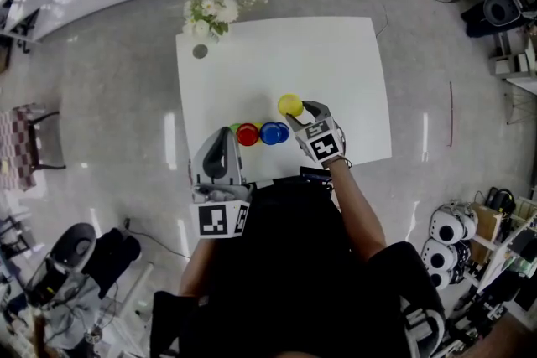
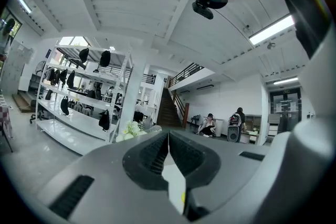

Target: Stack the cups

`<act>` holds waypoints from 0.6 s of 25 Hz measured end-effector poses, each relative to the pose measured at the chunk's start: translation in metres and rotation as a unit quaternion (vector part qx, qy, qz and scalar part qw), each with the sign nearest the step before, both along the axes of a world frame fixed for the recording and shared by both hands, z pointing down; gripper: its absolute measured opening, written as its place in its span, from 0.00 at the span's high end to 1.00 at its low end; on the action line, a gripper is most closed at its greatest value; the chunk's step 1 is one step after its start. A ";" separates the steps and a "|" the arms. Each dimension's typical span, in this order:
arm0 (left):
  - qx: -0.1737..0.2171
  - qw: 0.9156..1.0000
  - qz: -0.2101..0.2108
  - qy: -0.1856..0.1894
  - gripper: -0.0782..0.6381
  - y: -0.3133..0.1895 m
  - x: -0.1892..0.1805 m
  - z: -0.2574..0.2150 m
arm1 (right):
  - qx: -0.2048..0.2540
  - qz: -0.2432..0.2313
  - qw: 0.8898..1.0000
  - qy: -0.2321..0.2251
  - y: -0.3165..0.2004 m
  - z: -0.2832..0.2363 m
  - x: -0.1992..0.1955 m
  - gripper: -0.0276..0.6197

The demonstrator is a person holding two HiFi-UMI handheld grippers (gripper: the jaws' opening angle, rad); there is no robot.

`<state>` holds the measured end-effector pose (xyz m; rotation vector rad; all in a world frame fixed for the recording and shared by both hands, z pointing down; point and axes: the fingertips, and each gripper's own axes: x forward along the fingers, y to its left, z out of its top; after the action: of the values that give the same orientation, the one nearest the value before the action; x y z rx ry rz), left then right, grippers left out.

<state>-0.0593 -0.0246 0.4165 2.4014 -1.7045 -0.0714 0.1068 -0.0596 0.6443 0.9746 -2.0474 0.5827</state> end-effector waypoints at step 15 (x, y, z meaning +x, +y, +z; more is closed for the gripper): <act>0.004 1.000 -0.018 0.019 0.86 0.021 -0.040 -0.001 | 0.027 -0.063 0.997 -0.031 0.030 -0.072 -0.061 0.60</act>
<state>-0.0989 -0.0041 0.4152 2.3591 -1.7335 -0.1286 0.0459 -0.0295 0.5725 0.8608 -2.1725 0.4977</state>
